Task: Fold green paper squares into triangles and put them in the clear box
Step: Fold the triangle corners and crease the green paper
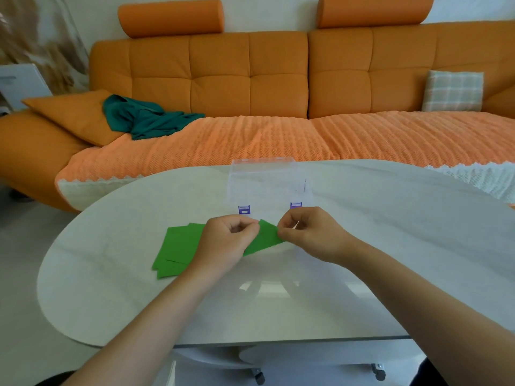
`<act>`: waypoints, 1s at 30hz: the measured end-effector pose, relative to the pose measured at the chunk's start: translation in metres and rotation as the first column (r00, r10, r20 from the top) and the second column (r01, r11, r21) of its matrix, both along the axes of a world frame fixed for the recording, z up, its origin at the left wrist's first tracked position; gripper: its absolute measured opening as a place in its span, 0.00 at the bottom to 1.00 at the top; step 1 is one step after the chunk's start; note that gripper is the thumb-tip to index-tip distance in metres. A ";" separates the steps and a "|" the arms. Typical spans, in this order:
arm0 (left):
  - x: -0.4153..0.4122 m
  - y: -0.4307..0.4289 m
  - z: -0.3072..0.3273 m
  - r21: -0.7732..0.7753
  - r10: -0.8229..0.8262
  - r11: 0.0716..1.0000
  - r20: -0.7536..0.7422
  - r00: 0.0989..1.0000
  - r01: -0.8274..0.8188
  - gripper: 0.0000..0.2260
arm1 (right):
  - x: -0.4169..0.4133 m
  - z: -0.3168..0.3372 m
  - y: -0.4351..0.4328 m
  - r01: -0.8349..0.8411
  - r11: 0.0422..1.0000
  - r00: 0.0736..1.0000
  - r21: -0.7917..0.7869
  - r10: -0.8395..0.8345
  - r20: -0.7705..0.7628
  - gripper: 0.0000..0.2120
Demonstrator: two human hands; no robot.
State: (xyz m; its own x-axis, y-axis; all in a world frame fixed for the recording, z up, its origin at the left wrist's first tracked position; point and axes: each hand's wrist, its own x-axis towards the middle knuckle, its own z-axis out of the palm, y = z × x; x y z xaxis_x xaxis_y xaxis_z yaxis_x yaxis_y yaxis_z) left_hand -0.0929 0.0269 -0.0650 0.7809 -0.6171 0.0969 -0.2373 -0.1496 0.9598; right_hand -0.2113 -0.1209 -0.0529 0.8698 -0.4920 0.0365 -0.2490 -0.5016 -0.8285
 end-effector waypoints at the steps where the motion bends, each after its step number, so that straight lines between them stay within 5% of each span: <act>1: -0.002 0.000 0.000 0.032 -0.020 0.999 0.046 0.999 0.018 0.08 | 0.001 -0.001 0.001 -0.012 1.000 1.000 -0.007 0.012 0.006 0.04; 10: -0.004 -0.002 0.000 0.147 -0.102 0.986 0.161 0.982 0.078 0.08 | 0.008 -0.002 0.008 0.029 0.998 0.995 0.057 -0.034 0.092 0.05; 14: 0.006 0.001 0.004 0.180 -0.157 0.973 0.054 0.986 0.145 0.07 | 0.009 0.000 0.002 0.129 0.971 0.975 0.200 -0.161 0.152 0.07; 18: 0.018 0.010 0.006 0.288 -0.192 0.946 0.115 0.975 0.152 0.07 | 0.007 0.002 -0.007 0.231 0.937 0.937 0.263 -0.287 0.201 0.07; 23: 0.026 0.009 0.007 0.096 -0.112 0.990 0.122 0.986 0.101 0.05 | 0.010 0.002 0.000 0.142 0.949 0.956 0.281 -0.206 0.210 0.06; 26: 0.025 0.005 0.006 0.152 -0.211 0.971 0.175 0.962 0.185 0.05 | 0.016 0.002 0.012 0.097 0.959 0.952 0.267 -0.167 0.256 0.05; 30: 0.029 0.003 0.007 0.088 -0.149 0.987 0.189 0.970 0.135 0.04 | 0.021 0.004 0.014 0.092 0.964 0.964 0.249 -0.149 0.219 0.01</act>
State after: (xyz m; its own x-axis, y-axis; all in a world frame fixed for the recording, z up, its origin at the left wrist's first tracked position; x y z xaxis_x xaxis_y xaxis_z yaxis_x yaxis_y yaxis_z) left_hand -0.0640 0.0302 -0.0577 0.6554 -0.7314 0.1885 -0.4425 -0.1695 0.8806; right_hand -0.1907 -0.1068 -0.0487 0.7843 -0.6118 0.1026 -0.0808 -0.2646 -0.9610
